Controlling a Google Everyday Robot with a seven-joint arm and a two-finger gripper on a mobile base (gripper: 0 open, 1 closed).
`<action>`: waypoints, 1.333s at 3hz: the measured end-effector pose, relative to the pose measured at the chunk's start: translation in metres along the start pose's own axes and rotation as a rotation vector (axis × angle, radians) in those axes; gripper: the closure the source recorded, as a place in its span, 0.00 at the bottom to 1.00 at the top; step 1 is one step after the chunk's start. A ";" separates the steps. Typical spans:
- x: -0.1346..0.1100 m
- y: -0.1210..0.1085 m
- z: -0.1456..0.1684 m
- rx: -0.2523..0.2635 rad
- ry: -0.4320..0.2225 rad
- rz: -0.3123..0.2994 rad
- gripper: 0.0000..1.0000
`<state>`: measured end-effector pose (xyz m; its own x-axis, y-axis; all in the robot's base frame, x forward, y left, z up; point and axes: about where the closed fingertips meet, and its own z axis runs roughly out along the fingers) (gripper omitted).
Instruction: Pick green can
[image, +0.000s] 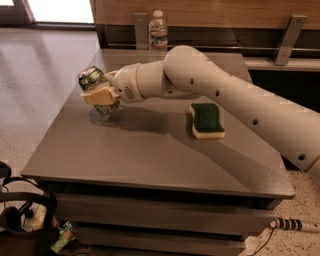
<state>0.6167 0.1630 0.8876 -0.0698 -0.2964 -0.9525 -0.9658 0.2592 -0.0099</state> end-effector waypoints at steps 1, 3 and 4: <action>0.002 -0.005 0.002 -0.012 -0.061 0.036 1.00; 0.017 -0.013 -0.012 0.003 -0.196 0.080 1.00; 0.026 -0.016 -0.025 0.039 -0.227 0.098 0.96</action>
Offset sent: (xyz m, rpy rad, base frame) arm 0.0145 -0.0187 -0.0123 0.2295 0.0331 -0.0071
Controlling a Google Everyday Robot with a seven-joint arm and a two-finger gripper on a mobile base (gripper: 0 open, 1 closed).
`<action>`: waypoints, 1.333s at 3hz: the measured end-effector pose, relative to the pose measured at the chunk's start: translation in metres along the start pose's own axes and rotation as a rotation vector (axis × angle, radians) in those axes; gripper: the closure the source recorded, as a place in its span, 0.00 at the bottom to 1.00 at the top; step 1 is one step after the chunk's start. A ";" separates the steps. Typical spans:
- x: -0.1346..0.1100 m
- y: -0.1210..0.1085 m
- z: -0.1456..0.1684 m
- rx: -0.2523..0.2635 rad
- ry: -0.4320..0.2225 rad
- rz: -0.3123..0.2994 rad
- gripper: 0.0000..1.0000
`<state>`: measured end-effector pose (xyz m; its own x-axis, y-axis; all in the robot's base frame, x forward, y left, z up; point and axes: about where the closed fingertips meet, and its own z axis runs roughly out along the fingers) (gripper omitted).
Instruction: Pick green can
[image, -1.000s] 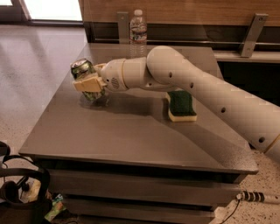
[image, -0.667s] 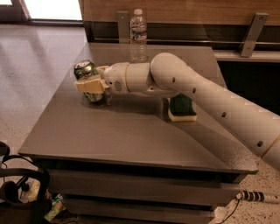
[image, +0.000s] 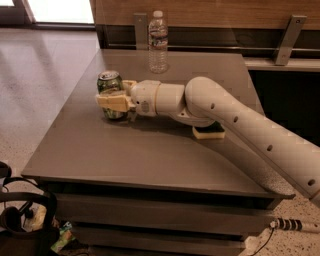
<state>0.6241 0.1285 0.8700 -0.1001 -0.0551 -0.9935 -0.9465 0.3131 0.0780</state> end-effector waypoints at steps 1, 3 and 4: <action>-0.001 0.003 0.004 -0.009 0.003 -0.002 0.66; -0.001 0.007 0.008 -0.018 0.003 -0.003 0.12; -0.002 0.008 0.009 -0.021 0.003 -0.003 0.00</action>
Offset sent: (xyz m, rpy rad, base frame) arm -0.0008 0.0034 0.0005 -0.0020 -0.0001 0.0068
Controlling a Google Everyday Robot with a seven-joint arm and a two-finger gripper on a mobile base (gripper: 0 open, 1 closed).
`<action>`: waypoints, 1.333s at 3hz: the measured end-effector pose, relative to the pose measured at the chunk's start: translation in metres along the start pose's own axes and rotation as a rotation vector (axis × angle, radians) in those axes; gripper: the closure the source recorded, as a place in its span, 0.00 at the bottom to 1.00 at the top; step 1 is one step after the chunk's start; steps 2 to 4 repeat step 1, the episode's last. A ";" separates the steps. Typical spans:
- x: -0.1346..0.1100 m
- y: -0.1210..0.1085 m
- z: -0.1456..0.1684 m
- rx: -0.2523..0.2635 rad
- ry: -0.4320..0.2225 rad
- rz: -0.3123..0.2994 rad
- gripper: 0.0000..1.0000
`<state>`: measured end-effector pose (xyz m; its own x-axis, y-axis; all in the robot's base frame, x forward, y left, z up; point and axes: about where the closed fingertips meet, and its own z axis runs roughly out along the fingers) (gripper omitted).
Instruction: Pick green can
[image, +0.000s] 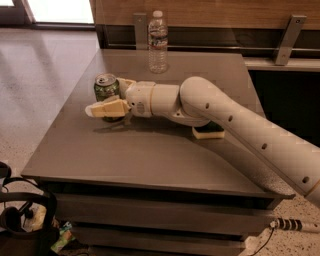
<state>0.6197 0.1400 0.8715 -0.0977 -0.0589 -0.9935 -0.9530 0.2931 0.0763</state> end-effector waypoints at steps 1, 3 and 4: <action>0.000 0.000 0.000 0.000 0.000 0.000 0.00; 0.000 0.000 0.000 0.000 0.000 0.000 0.00; 0.000 0.000 0.000 0.000 0.000 0.000 0.00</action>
Offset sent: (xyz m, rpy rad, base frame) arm 0.0000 0.0000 0.0000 0.0000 0.0000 0.0000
